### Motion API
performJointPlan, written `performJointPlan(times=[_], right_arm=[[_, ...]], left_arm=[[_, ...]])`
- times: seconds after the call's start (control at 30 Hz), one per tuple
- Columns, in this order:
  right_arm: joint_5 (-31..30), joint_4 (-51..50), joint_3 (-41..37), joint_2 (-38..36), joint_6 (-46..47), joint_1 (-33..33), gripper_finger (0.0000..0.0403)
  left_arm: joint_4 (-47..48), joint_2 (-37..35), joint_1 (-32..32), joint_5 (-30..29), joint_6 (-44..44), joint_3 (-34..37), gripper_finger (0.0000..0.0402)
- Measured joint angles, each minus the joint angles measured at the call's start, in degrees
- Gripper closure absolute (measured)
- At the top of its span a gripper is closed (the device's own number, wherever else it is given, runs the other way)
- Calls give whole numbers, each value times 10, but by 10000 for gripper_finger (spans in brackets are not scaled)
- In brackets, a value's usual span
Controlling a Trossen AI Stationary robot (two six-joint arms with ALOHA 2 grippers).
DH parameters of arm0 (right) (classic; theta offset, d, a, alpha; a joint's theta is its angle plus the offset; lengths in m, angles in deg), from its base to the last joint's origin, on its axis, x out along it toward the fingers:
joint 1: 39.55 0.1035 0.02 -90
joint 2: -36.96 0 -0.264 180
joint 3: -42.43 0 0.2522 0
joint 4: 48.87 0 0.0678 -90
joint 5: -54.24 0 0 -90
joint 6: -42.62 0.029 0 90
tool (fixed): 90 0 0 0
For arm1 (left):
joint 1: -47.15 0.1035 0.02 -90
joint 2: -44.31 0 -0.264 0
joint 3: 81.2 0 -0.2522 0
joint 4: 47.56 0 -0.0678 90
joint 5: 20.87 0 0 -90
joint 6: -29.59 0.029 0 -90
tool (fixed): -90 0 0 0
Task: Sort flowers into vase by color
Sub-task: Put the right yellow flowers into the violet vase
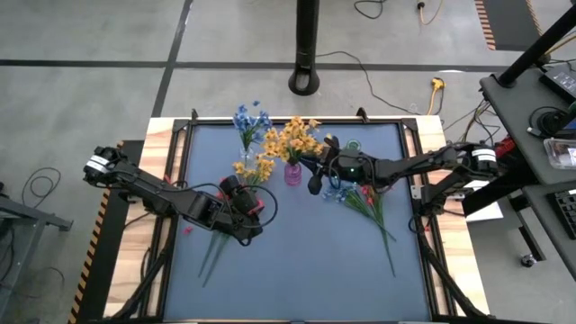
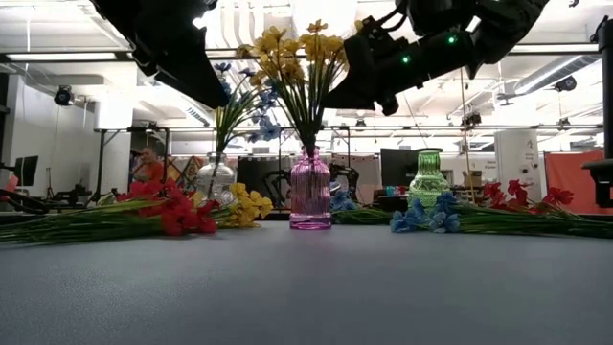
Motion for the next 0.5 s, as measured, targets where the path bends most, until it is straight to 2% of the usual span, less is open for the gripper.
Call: performJointPlan(times=[0.13, 0.23, 0.33, 0.5], right_arm=[[0, -2, 0, 0, 0, 2, 367], [0, -16, 0, -3, 0, 4, 351], [-1, -34, 0, -9, 12, 4, 314], [-3, -31, 0, -11, 48, 6, 231]], left_arm=[[0, 0, 0, 0, 0, 1, 169], [0, 0, 0, 0, 0, 1, 169], [0, 0, 0, 0, 0, 1, 169], [0, 0, 0, 0, 4, 2, 169]])
